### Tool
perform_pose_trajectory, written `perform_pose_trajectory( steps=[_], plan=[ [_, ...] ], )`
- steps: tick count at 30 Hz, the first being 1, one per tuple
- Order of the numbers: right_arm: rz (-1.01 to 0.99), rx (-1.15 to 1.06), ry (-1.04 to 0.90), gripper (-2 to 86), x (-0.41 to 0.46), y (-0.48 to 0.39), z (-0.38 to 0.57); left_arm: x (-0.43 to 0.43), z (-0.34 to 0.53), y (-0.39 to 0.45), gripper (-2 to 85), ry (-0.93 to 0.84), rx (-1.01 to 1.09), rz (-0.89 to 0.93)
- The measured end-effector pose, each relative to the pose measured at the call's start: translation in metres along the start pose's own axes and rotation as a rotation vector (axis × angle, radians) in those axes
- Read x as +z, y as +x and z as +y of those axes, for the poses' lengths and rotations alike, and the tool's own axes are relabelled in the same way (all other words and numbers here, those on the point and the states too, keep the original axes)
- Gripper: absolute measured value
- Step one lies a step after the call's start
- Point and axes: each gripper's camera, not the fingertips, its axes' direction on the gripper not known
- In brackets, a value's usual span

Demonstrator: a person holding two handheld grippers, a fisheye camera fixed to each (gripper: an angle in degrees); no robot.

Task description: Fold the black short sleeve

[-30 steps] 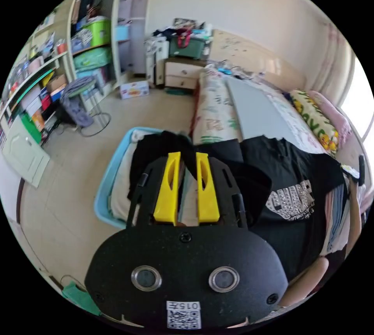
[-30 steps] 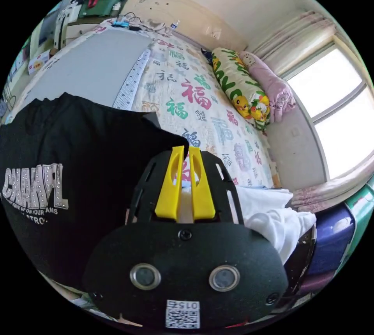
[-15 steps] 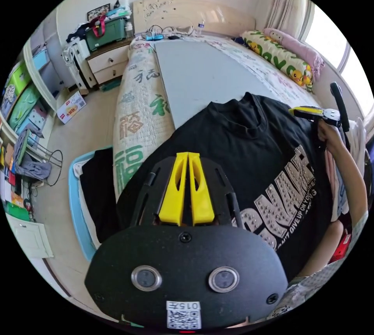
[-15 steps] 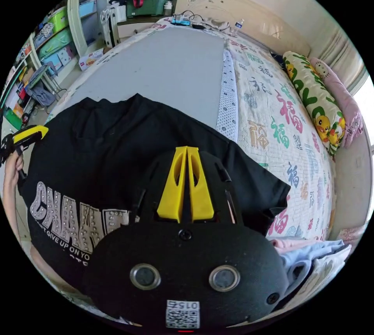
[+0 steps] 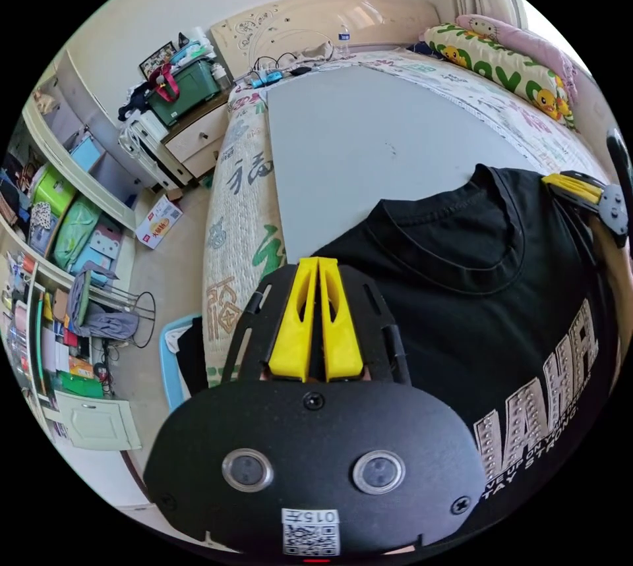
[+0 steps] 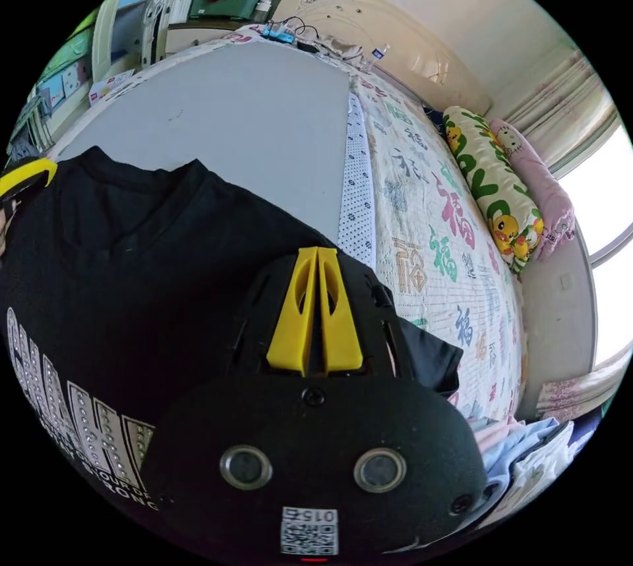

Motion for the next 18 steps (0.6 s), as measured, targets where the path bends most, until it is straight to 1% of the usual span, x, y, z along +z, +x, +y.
perform_pose_trajectory(
  steps=[2, 4, 5, 6, 7, 9, 10, 12, 13, 15, 16, 18],
  plan=[
    [-0.03, -0.007, -0.001, -0.8, -0.003, 0.011, 0.008, -0.003, 0.005, 0.0, -0.6, -0.016, 0.003, -0.008],
    [-0.053, 0.067, 0.018, -0.7, -0.013, 0.034, 0.028, -0.015, 0.018, -0.007, -0.2, -0.004, -0.019, -0.002],
    [-0.114, 0.111, 0.056, -0.5, -0.027, 0.053, 0.047, -0.033, 0.035, -0.015, 0.1, 0.046, -0.021, 0.032],
    [-0.199, 0.126, 0.09, -0.1, -0.044, 0.071, 0.071, -0.054, 0.057, -0.025, 1.1, 0.089, -0.02, 0.092],
    [-0.239, 0.12, 0.103, 0.1, -0.052, 0.079, 0.085, -0.065, 0.071, -0.031, 1.6, 0.107, -0.022, 0.124],
    [-0.357, 0.085, 0.132, 2.2, -0.091, 0.103, 0.146, -0.109, 0.137, -0.054, 5.6, 0.135, -0.033, 0.259],
    [-0.378, 0.068, 0.134, 3.0, -0.101, 0.106, 0.163, -0.119, 0.157, -0.06, 6.5, 0.132, -0.042, 0.286],
    [-0.422, -0.009, 0.116, 5.5, -0.133, 0.116, 0.231, -0.152, 0.244, -0.085, 8.6, 0.126, -0.108, 0.366],
    [-0.426, -0.017, 0.11, 5.8, -0.139, 0.118, 0.248, -0.157, 0.267, -0.092, 8.8, 0.131, -0.14, 0.38],
    [-0.438, -0.021, 0.049, 6.8, -0.15, 0.126, 0.307, -0.164, 0.351, -0.111, 9.7, 0.116, -0.27, 0.418],
    [-0.449, -0.008, 0.036, 6.9, -0.15, 0.128, 0.321, -0.162, 0.37, -0.114, 10.0, 0.103, -0.299, 0.436],
    [-0.514, 0.03, -0.013, 7.6, -0.147, 0.135, 0.366, -0.149, 0.426, -0.117, 11.4, 0.061, -0.366, 0.55]
  ],
)
